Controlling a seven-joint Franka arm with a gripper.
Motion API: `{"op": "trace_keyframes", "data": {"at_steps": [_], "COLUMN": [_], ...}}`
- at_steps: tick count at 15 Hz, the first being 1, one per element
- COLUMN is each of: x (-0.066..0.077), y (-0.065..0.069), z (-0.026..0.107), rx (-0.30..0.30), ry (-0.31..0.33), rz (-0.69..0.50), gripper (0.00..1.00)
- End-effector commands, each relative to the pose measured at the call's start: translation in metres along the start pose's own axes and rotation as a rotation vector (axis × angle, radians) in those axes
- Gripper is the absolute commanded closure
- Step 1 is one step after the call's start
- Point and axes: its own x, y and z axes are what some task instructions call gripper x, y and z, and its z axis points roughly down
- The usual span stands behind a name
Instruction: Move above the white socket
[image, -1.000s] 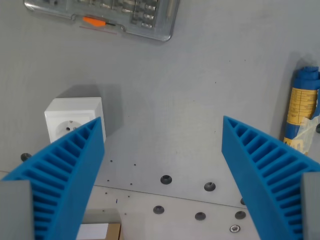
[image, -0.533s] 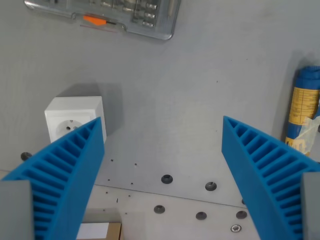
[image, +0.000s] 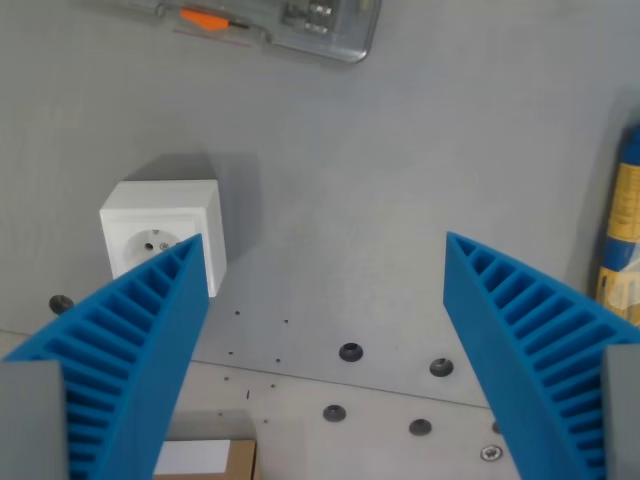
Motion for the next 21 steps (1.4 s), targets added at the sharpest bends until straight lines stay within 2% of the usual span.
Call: {"op": "trace_keyframes", "data": {"at_steps": [1, 21], "x": [-0.010, -0.053], "y": [-0.012, -0.073], "z": [0.014, 0.093], "rx": [-0.032, -0.037], "ry": [0.111, 0.151], "rz": [0.017, 0.016], "gripper": [0.00, 0.00]}}
